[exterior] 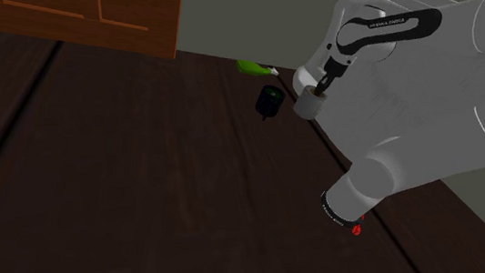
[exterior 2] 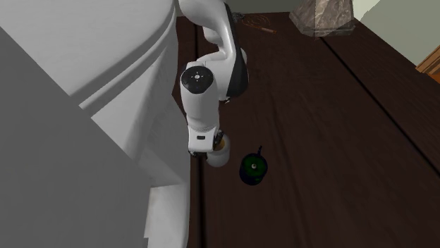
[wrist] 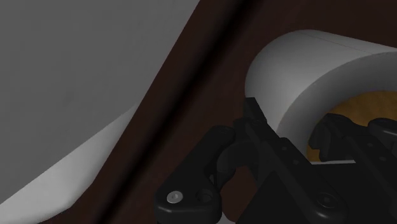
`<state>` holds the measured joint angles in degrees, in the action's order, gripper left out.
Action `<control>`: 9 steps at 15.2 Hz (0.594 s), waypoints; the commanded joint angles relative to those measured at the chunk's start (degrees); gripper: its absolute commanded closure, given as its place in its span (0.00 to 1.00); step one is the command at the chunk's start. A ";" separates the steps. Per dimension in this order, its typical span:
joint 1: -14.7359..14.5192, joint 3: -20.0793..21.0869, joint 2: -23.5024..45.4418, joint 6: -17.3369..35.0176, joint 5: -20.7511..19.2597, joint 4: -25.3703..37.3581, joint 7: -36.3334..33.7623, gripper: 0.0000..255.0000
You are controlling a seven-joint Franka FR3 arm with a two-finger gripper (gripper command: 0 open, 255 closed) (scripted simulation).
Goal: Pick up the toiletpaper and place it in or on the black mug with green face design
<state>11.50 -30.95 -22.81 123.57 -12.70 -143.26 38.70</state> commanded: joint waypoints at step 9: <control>0.18 1.93 -3.27 -8.69 0.12 5.52 -0.51 1.00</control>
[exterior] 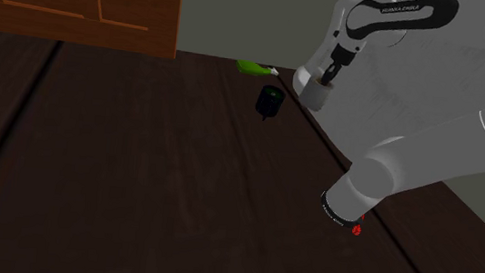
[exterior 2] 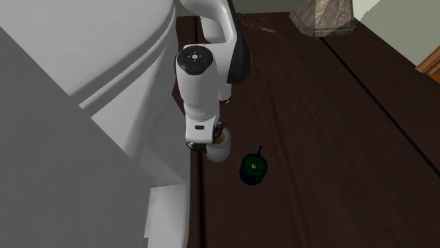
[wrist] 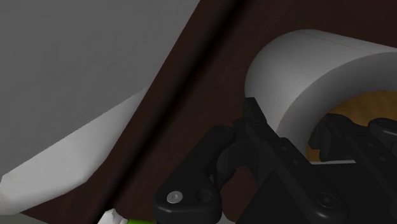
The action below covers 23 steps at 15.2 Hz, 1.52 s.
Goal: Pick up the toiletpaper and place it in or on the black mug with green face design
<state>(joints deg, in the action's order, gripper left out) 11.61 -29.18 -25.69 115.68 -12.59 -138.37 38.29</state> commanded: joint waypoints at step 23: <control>-6.84 10.94 6.43 -11.13 7.15 16.46 -12.32 1.00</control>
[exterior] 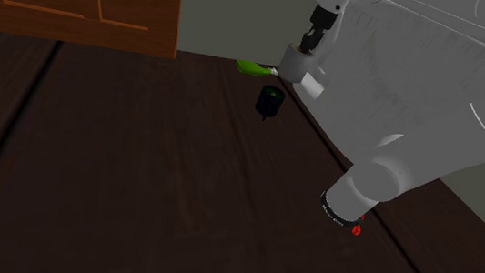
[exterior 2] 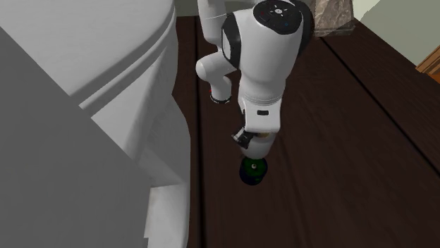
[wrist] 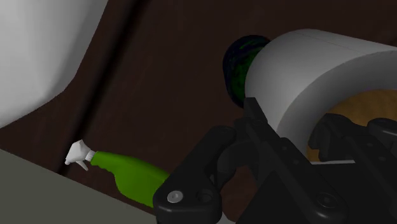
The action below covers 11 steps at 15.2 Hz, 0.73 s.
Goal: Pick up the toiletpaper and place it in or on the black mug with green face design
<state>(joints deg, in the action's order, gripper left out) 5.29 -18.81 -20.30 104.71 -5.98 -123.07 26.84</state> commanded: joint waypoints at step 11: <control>-1.21 1.04 3.50 7.34 1.21 -4.02 -2.22 1.00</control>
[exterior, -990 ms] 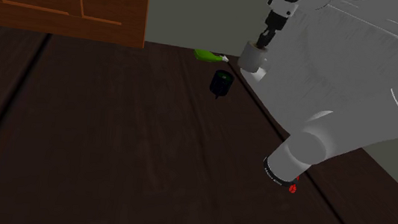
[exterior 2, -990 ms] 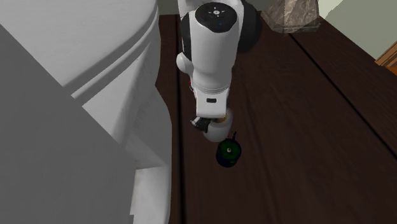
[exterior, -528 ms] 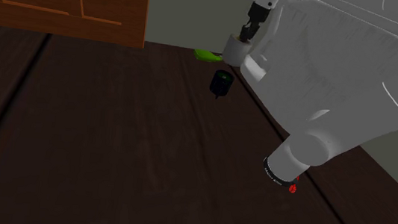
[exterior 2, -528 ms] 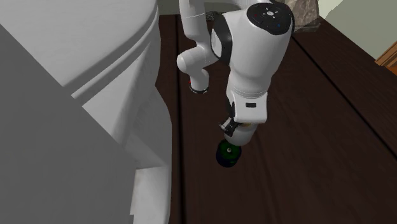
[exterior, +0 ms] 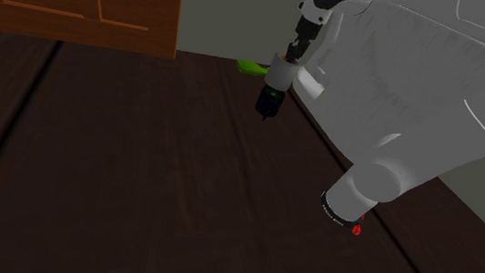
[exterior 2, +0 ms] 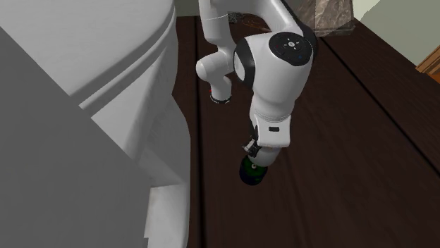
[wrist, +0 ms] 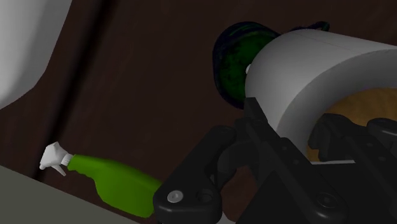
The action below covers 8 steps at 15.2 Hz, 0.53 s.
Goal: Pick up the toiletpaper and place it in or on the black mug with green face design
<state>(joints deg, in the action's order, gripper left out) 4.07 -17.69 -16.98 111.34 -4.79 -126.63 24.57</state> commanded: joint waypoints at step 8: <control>0.06 -0.61 1.82 6.96 0.18 -5.12 0.35 1.00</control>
<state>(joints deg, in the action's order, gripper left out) 4.10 -18.28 -15.05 117.54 -4.54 -130.96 24.96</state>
